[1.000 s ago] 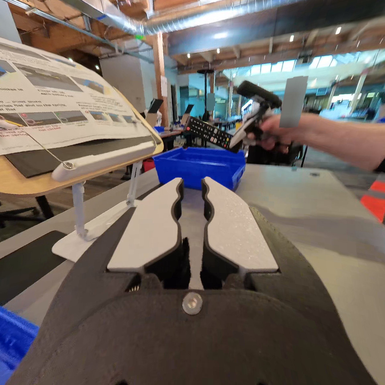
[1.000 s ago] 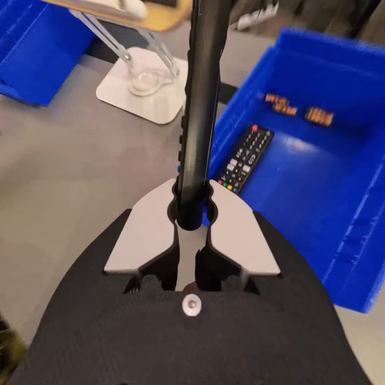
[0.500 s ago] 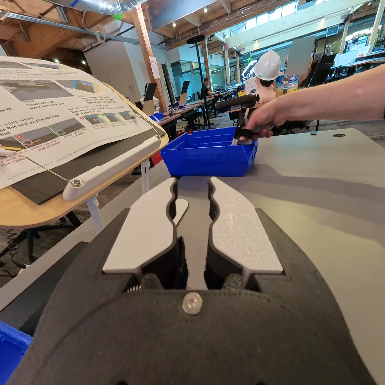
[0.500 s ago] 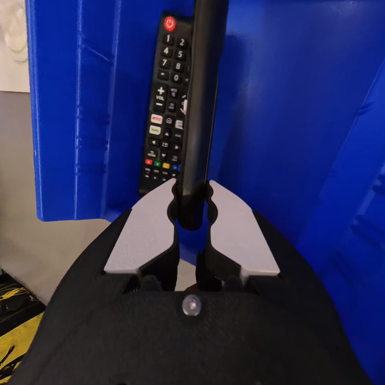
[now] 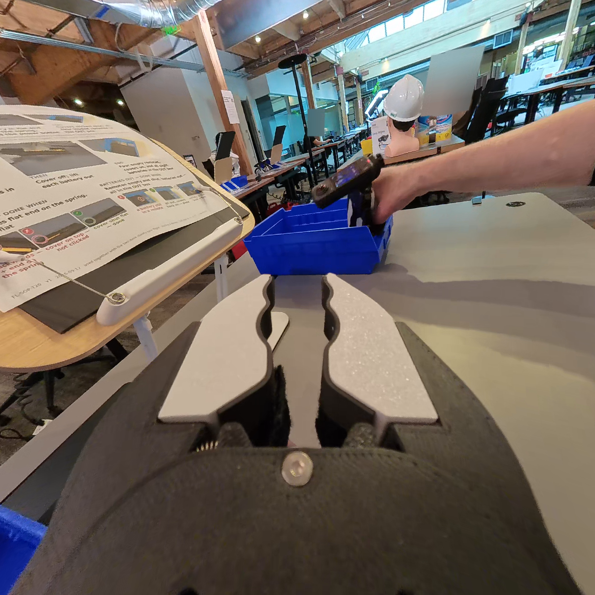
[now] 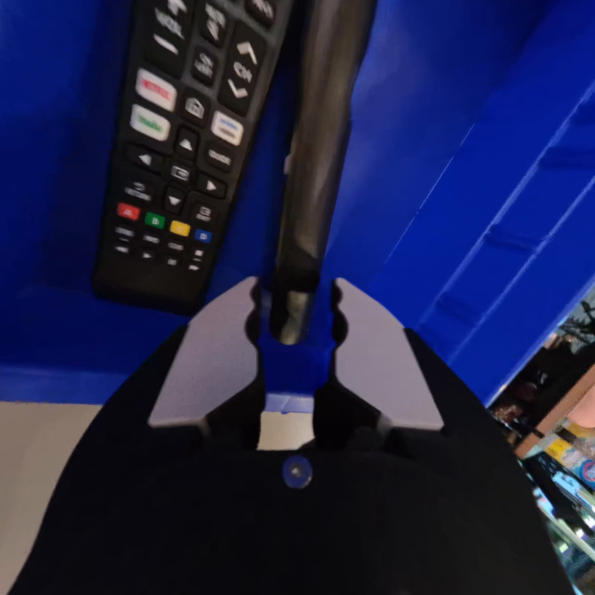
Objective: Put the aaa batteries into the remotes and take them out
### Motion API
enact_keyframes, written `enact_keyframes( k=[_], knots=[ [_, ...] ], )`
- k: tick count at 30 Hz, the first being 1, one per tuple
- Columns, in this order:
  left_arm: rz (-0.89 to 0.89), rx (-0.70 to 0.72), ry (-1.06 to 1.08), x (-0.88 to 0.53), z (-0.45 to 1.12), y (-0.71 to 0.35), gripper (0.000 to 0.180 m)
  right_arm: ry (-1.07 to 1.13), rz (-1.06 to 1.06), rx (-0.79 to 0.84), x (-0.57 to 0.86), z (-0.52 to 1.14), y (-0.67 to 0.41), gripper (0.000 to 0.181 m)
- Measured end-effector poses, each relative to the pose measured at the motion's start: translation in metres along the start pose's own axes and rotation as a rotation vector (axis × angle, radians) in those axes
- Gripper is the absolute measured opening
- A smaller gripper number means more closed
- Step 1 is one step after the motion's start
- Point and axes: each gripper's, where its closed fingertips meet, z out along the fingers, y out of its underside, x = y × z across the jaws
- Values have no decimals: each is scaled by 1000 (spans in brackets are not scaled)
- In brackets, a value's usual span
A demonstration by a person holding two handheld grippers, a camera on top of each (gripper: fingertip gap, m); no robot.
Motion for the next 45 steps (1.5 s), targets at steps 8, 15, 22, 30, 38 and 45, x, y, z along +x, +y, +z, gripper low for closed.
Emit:
enact_keyframes(
  k=[8,15,22,30,38,45],
  knots=[
    [-39,8,-9,-6,0,3,29,-361,45,303,-51,-56,-46,40],
    [-26,-4,0,2,6,5,29,-229,22,174,-46,-7,-52,45],
    [-38,-5,-1,-1,5,8,30,-520,222,251,-49,-16,-68,26],
    [-53,-8,4,-4,4,10,30,-811,414,302,-51,-27,-67,63],
    [-52,6,-13,-9,0,3,30,-408,321,210,12,-9,-43,50],
    [-19,-1,-43,-15,-6,-6,35,-599,383,237,-16,-7,-50,49]
  ],
)
